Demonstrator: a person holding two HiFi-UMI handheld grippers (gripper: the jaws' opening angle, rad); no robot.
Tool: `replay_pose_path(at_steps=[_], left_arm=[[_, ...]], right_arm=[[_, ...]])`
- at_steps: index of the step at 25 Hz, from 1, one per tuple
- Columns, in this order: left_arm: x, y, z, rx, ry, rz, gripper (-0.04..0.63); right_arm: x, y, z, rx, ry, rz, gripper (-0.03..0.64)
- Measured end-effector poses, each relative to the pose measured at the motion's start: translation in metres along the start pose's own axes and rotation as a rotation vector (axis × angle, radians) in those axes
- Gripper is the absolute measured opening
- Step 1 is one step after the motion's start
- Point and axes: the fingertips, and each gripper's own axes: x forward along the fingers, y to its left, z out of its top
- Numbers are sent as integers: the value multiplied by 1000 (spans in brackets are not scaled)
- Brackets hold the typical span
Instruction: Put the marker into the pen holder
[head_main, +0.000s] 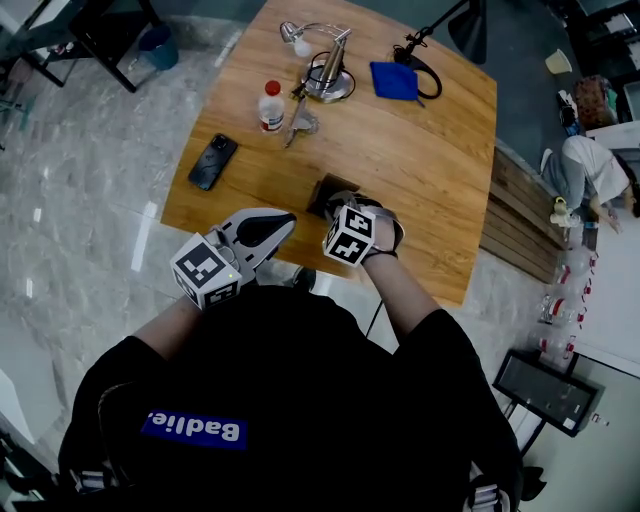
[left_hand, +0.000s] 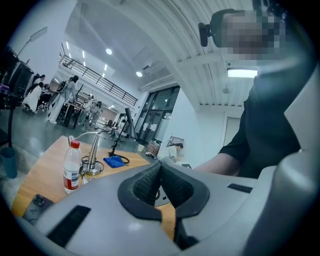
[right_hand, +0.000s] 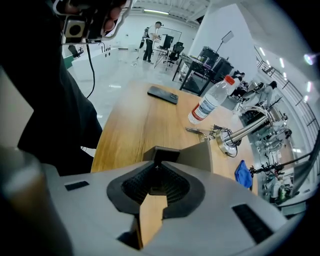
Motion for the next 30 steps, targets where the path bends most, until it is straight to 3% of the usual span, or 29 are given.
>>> replay_pose_path(at_steps=[6,10,16,22,27,30], left_arm=[[4,-3,1,8,11,-18,9],[12,-9,9,30,7,-41,9],[30,-22,18,57,6,-87,9],[49,-37,23,78,11,-132,9],[63,-46,24,95,21,-163,9],[69,-51,23,100,31,-179,9]], right_arm=[[-8,2,6,16,-37,-8,71],[-43,-5,14,85,-130,-44,80],[-111,-15,29,355,-406,-74,80],[-182,-30,36,678,-800,-67,80],[-212,-32,29,801,-992,-84,70],[-216,-25,23,868,-1084,-74,15]])
